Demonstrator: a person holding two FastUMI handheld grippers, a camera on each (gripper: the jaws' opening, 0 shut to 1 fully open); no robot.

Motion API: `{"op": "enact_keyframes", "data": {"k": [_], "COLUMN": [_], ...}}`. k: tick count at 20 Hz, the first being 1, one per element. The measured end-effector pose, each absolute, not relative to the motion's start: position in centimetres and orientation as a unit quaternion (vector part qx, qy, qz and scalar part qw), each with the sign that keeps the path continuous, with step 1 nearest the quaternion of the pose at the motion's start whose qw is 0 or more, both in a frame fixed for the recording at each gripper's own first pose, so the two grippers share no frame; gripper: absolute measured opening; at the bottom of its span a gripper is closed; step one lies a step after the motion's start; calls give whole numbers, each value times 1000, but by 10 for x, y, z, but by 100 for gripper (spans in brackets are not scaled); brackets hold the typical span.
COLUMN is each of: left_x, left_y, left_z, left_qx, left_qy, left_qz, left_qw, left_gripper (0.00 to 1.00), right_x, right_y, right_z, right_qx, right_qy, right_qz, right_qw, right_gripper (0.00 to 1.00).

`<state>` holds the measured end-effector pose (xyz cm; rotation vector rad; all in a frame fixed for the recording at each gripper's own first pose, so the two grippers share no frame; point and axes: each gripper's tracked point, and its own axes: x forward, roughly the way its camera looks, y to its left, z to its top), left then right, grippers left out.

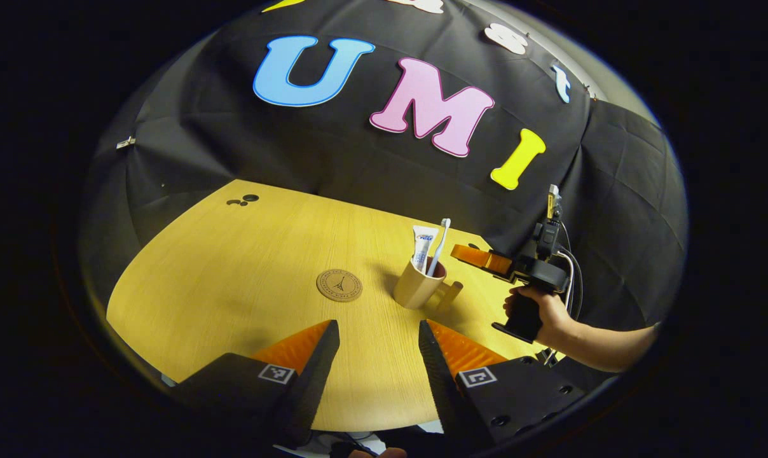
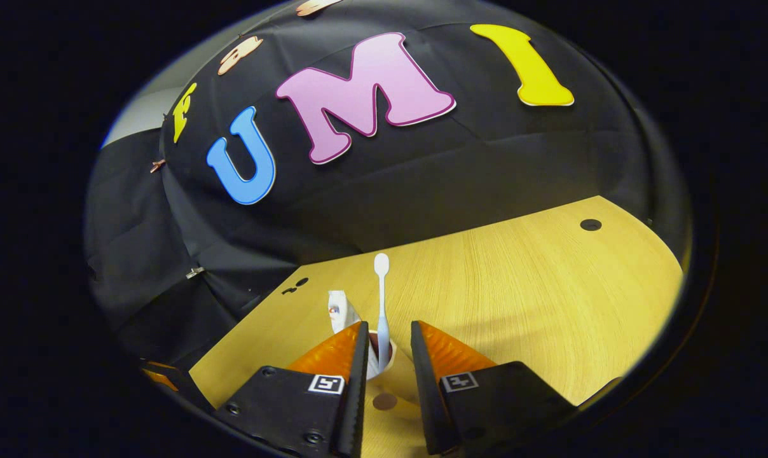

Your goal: Put the toothbrush and toothpaste on the desktop into the cup, then pick up the cup and place it on the coaster on the desktop.

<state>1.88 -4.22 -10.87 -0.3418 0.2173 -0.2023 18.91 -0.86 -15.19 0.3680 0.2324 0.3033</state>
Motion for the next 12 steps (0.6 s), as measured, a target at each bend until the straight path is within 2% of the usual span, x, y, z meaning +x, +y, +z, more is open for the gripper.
{"op": "enact_keyframes", "data": {"k": [1,4,5,6,7,12], "left_x": [19,20,22,22,22,15], "left_y": [-43,-45,-44,-43,-41,-34], "left_z": [-107,-101,-100,-99,-99,-102], "left_qx": [-162,-149,-145,-142,-141,-141], "left_qy": [107,106,106,106,107,112], "left_qz": [-102,-104,-102,-100,-98,-83], "left_qw": [976,978,978,979,979,980], "left_gripper": [79,79,79,79,79,79], "right_x": [182,160,154,149,145,128], "right_y": [-7,-8,-9,-11,-16,-15], "right_z": [-154,-162,-166,-171,-177,-207], "right_qx": [191,192,186,176,162,90], "right_qy": [132,184,202,222,245,362], "right_qz": [156,163,166,165,161,170], "right_qw": [960,950,947,945,942,912], "right_gripper": [48,55,60,53,63,65]}}
